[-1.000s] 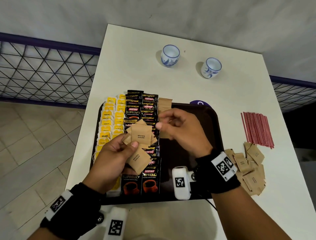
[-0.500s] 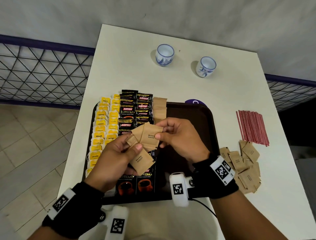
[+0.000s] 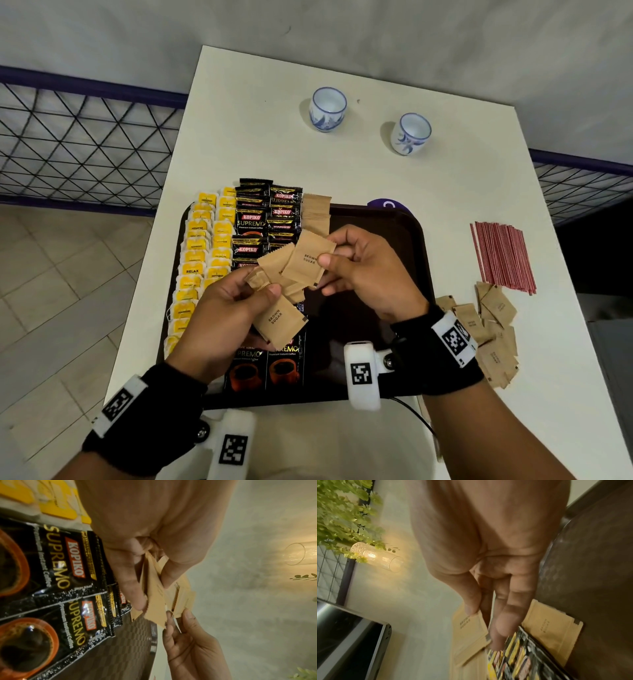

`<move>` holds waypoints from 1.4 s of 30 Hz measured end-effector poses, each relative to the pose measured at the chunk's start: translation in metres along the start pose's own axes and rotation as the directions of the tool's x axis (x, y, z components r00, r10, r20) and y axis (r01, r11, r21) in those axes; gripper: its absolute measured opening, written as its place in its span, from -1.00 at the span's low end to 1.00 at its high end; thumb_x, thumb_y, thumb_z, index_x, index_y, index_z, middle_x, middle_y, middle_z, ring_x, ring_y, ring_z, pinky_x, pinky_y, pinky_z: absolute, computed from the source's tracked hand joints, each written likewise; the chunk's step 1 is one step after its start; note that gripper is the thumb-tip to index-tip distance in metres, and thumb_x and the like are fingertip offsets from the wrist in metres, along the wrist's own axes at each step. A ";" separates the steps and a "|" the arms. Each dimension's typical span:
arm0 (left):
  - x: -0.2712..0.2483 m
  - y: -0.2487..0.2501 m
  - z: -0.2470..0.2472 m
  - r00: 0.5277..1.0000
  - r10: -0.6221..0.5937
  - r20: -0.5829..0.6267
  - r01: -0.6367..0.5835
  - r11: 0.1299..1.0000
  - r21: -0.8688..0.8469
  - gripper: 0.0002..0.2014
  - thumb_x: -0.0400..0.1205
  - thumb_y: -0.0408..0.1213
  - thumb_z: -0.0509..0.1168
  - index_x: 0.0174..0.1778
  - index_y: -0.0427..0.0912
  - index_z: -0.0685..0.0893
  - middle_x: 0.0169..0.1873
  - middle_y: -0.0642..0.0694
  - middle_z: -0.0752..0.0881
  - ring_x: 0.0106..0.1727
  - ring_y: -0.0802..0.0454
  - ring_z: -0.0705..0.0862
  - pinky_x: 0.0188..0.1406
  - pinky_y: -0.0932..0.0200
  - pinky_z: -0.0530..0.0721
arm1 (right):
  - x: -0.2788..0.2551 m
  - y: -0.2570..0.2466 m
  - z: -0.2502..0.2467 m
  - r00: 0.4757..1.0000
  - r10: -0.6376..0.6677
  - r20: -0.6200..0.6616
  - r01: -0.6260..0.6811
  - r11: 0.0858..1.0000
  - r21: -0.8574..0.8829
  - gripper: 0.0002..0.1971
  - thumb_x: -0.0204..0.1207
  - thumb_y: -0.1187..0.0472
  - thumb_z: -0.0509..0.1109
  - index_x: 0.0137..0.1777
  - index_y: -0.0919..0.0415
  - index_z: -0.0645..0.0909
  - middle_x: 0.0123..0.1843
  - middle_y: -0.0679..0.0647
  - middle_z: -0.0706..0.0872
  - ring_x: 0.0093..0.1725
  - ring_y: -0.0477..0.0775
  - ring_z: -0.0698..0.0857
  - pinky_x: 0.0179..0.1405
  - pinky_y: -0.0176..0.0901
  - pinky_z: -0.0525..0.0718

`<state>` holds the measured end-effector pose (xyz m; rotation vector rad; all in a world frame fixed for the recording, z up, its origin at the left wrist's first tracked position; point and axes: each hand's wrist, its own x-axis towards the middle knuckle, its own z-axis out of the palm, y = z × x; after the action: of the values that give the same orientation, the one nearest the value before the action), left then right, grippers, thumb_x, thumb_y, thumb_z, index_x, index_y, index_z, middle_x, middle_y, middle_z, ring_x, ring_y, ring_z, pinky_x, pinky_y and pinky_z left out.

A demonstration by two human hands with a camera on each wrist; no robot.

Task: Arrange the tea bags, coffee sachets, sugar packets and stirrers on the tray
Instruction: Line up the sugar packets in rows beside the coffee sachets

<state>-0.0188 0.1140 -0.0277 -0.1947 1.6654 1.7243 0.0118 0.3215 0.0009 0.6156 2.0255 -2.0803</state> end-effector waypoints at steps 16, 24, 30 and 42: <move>-0.008 -0.005 -0.022 0.994 -0.012 -0.112 0.013 1.000 0.012 -0.81 0.70 -0.32 0.36 0.15 0.03 0.77 -0.13 -0.06 0.87 -0.22 0.03 0.84 -0.47 0.00 0.76 | 0.034 0.030 -0.033 0.961 0.171 -0.216 -0.230 0.931 -0.283 -0.83 0.58 0.46 0.43 -0.18 0.22 0.64 -0.34 0.07 0.79 -0.50 -0.07 0.72 -0.60 -0.35 0.54; -0.010 -0.006 -0.019 0.993 -0.042 -0.106 0.041 0.999 -0.012 -0.82 0.71 -0.34 0.35 0.13 0.00 0.77 -0.10 -0.09 0.87 -0.15 -0.05 0.81 -0.49 -0.06 0.78 | 0.045 0.031 -0.022 0.957 0.195 -0.215 -0.254 0.919 -0.300 -0.82 0.56 0.46 0.44 -0.22 0.24 0.61 -0.38 0.09 0.73 -0.56 -0.09 0.68 -0.66 -0.37 0.51; -0.010 -0.008 -0.018 0.992 -0.056 -0.115 0.054 0.998 -0.022 -0.81 0.70 -0.35 0.36 0.16 -0.01 0.77 -0.07 -0.12 0.86 -0.15 -0.06 0.82 -0.53 0.00 0.74 | 0.049 0.033 -0.018 0.951 0.203 -0.234 -0.277 0.897 -0.344 -0.86 0.55 0.39 0.49 -0.22 0.22 0.68 -0.39 0.06 0.78 -0.50 -0.06 0.71 -0.57 -0.32 0.59; -0.010 -0.009 -0.016 0.992 -0.054 -0.114 0.052 0.998 -0.025 -0.80 0.70 -0.36 0.36 0.17 -0.02 0.77 -0.10 -0.08 0.86 -0.24 0.04 0.83 -0.57 0.05 0.72 | 0.052 0.033 -0.014 0.927 0.166 -0.336 -0.307 0.852 -0.425 -0.86 0.49 0.28 0.55 -0.29 0.23 0.72 -0.35 0.19 0.82 -0.39 0.09 0.80 -0.47 -0.18 0.71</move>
<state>-0.0122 0.0945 -0.0314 -0.3509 1.7078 1.7206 -0.0195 0.3415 -0.0506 1.0552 2.3445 -1.3405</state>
